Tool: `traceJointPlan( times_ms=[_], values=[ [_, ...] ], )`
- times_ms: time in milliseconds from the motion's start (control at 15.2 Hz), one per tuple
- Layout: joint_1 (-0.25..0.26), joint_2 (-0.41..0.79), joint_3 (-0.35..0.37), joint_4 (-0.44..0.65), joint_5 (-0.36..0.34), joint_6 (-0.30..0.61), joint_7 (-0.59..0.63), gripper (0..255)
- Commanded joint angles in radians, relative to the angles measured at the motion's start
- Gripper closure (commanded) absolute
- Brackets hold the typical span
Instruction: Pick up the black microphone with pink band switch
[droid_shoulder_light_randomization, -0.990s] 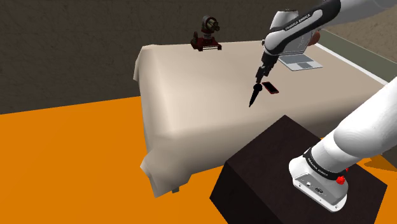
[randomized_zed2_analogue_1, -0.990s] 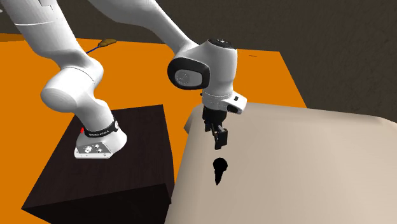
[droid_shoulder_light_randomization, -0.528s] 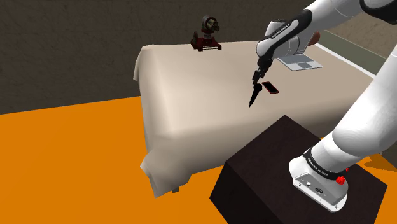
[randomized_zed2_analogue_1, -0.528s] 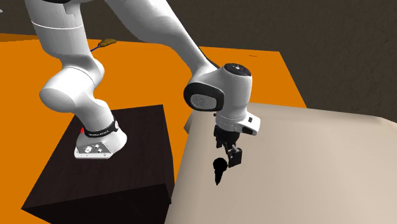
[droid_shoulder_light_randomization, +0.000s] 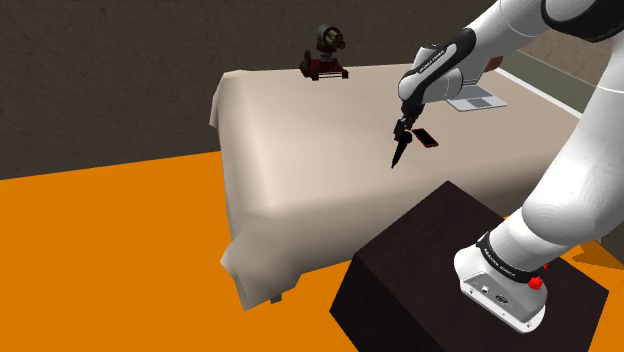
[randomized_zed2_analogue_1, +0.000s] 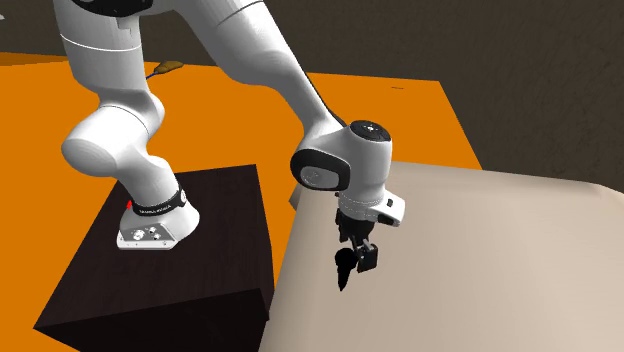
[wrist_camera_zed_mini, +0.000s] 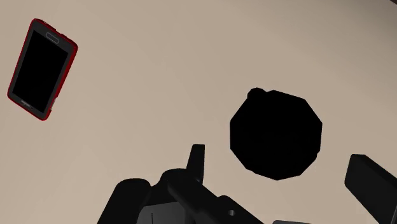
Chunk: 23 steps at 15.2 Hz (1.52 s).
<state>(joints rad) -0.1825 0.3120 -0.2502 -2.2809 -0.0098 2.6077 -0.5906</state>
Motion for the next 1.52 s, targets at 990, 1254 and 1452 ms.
traceJointPlan(
  times_ms=[990,1254,1452],
  values=[
    [0.01,-0.067,-0.012,0.002,-0.022,-0.068,0.011,255],
    [0.015,-0.112,-0.018,0.008,-0.037,-0.117,0.018,255],
    [0.018,-0.143,-0.021,0.015,-0.046,-0.155,0.023,255]
  ],
)
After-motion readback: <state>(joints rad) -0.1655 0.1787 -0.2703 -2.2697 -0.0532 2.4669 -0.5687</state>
